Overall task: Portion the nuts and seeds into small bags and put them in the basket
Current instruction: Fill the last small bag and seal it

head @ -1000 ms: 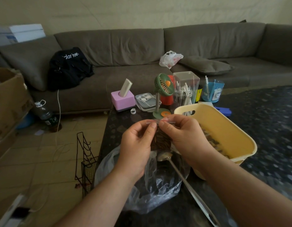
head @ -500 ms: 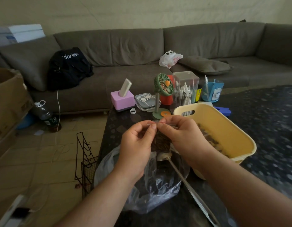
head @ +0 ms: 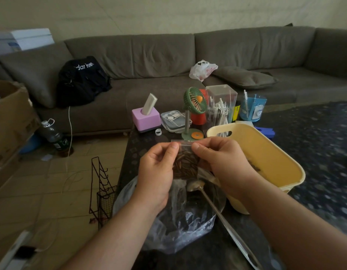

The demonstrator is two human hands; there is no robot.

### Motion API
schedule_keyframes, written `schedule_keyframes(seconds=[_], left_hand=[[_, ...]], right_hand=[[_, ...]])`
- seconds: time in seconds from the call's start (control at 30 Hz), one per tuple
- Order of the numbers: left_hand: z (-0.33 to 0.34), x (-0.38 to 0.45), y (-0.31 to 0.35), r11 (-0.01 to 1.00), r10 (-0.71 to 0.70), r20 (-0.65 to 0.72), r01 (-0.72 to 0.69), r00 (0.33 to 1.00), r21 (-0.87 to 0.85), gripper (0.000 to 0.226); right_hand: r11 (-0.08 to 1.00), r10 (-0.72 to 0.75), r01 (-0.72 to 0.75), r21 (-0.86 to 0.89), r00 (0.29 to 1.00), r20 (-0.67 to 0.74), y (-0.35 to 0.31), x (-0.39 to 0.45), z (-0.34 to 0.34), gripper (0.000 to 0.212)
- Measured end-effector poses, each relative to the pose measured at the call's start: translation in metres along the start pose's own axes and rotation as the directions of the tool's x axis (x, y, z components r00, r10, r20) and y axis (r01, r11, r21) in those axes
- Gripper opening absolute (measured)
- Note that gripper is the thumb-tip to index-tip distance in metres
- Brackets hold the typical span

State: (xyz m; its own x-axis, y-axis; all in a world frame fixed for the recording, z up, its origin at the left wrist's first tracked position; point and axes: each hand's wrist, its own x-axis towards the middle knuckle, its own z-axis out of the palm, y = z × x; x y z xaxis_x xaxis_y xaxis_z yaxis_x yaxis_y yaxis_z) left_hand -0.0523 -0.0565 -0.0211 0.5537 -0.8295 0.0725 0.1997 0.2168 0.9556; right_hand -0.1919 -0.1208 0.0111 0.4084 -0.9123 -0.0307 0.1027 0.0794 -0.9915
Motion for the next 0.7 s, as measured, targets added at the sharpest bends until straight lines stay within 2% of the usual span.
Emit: schedule_keyframes(seconds=[0.17,0.23,0.3,0.37,0.43,0.5,0.6,0.67,0.7], left_hand=[[0.0,-0.002,0.003,1.0,-0.004,-0.008,0.004,1.0,0.016,0.016],[0.001,-0.003,0.007,0.999,-0.03,0.018,0.029,0.999,0.016,0.017],[0.001,-0.005,0.01,0.99,-0.138,0.134,0.139,0.981,0.004,0.028],[0.002,-0.007,0.012,0.961,-0.26,0.247,0.276,0.934,-0.034,0.04],[0.001,-0.006,0.011,0.932,-0.303,0.247,0.34,0.921,-0.126,0.045],[0.001,-0.004,0.013,0.91,-0.302,0.192,0.342,0.934,-0.235,0.05],[0.0,0.0,0.017,0.9,-0.272,0.138,0.302,0.952,-0.314,0.033],[-0.002,0.002,0.017,0.918,-0.244,0.121,0.27,0.962,-0.292,0.018],[-0.004,0.003,0.017,0.927,-0.23,0.127,0.256,0.965,-0.273,0.017]], right_hand=[[0.998,-0.04,0.037,-0.06,0.998,-0.049,0.0,0.0,-0.001,0.011],[0.999,-0.032,0.031,-0.021,0.997,-0.072,0.0,-0.001,0.0,0.012],[0.998,0.008,-0.004,0.059,0.997,-0.073,-0.001,-0.001,0.002,0.014],[0.988,0.049,-0.038,0.148,0.996,-0.07,-0.002,0.0,0.0,0.017],[0.978,0.075,-0.06,0.201,0.995,-0.067,-0.002,0.001,-0.002,0.017],[0.977,0.089,-0.075,0.199,0.994,-0.06,-0.001,0.002,-0.003,0.013],[0.969,0.12,-0.117,0.216,0.993,-0.002,0.0,0.002,-0.003,0.006],[0.976,0.118,-0.119,0.182,0.993,0.016,0.001,0.003,-0.003,0.003],[0.981,0.103,-0.106,0.163,0.994,0.023,0.001,0.002,-0.003,0.009]])
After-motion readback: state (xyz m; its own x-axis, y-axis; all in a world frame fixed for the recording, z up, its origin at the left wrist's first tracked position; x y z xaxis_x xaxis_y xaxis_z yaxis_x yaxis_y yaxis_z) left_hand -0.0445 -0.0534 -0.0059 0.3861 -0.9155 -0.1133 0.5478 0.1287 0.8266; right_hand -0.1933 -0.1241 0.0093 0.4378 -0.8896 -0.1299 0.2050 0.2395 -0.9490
